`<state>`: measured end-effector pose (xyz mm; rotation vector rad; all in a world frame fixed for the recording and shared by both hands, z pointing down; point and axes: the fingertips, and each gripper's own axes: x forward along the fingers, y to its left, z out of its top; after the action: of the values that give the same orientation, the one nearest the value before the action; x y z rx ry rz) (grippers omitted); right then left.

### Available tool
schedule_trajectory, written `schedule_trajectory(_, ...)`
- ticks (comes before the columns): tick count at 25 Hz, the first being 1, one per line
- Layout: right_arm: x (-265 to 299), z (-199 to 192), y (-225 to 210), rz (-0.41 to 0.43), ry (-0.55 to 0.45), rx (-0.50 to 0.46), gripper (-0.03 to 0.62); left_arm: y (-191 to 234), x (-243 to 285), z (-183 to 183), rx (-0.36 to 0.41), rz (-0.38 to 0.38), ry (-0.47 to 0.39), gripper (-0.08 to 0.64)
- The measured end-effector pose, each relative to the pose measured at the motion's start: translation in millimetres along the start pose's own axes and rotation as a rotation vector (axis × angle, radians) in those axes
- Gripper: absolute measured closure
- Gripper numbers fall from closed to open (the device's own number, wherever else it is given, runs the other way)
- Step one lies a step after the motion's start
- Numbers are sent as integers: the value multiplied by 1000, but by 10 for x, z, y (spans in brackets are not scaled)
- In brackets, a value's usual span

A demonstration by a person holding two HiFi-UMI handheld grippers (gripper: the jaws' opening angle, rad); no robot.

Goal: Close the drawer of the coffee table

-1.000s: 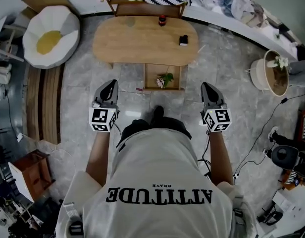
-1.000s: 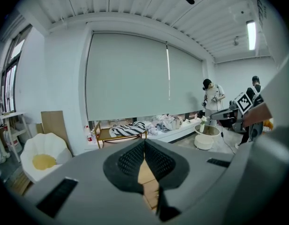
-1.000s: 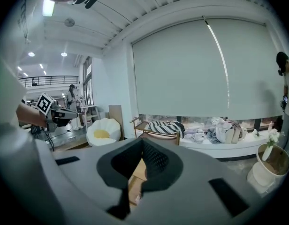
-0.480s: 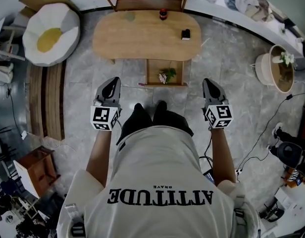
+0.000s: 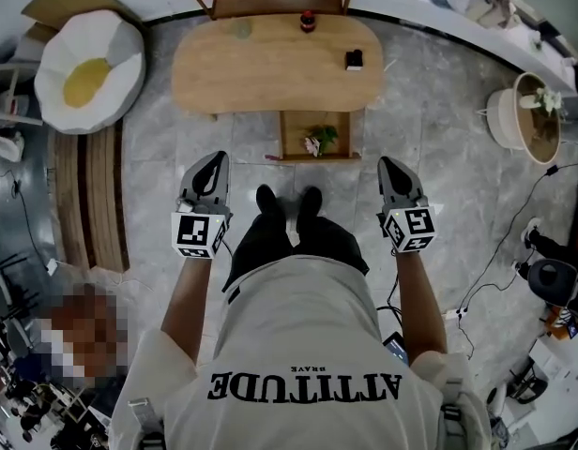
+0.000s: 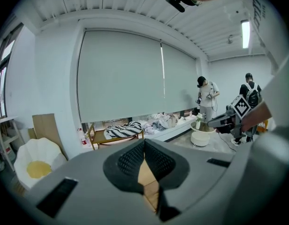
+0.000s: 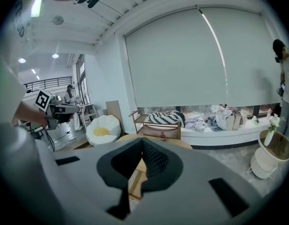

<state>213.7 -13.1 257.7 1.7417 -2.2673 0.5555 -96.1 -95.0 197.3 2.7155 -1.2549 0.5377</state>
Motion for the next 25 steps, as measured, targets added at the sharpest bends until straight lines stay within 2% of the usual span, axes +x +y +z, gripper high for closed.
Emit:
schedule_trajectory(6,147,-272,253,5,65,0,572,88,104,-245,-10,-51,24,538)
schedule_trajectory(12,337,-544,340,21,127,-6,572,198,240,-529,-27,-44,49,540)
schedule_trajectory(25,699,-1031,383,43,184,2,572,227,528,-1145,-75,-75,77,539)
